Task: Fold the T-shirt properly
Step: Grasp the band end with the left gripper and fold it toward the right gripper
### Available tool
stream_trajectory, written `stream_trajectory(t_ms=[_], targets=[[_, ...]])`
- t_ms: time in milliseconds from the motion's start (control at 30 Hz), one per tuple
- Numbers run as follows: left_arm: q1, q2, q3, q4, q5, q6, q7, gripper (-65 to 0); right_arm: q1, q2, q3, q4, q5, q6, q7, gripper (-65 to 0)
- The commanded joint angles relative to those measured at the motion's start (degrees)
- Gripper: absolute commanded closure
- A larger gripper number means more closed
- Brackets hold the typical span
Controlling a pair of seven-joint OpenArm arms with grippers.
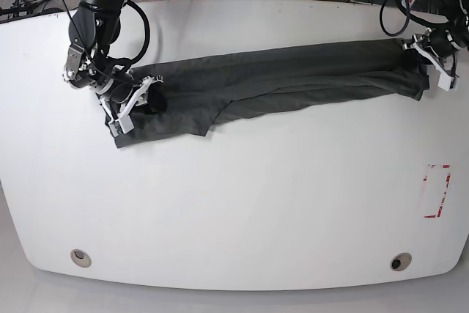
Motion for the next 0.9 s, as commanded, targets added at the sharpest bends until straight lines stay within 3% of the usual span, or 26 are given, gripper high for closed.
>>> stream_trajectory(t_ms=[0,100,233,367,867], targets=[[-0.2,0.1,-0.3,6.2,1.4,-0.1,-1.1,0.0,-0.1,0.5,0.0,-0.1,-2.5,-0.6,-2.7,-14.0],[-0.1,1.7,0.2,13.1,4.9,-0.1,-0.8,0.0,-0.1,0.5,0.0,-0.1,-2.5,-0.6,-2.7,-14.0],[1.3,2.5,6.0,21.8,9.7,-0.1,-0.9,0.0,-0.1,0.4,0.0,-0.1,-2.5,-0.6,-2.7,-14.0],[1.4,5.6,11.1,27.3,13.0,-0.1,-0.8,0.0,-0.1,0.4,0.0,-0.1,-2.4,-0.6,-2.7,-14.0],[-0.7,15.4,27.6,28.4,17.5,-0.1,-0.9,0.0,-0.4,0.4,0.2,-0.1,-2.5,-0.6,-2.6,-14.0]])
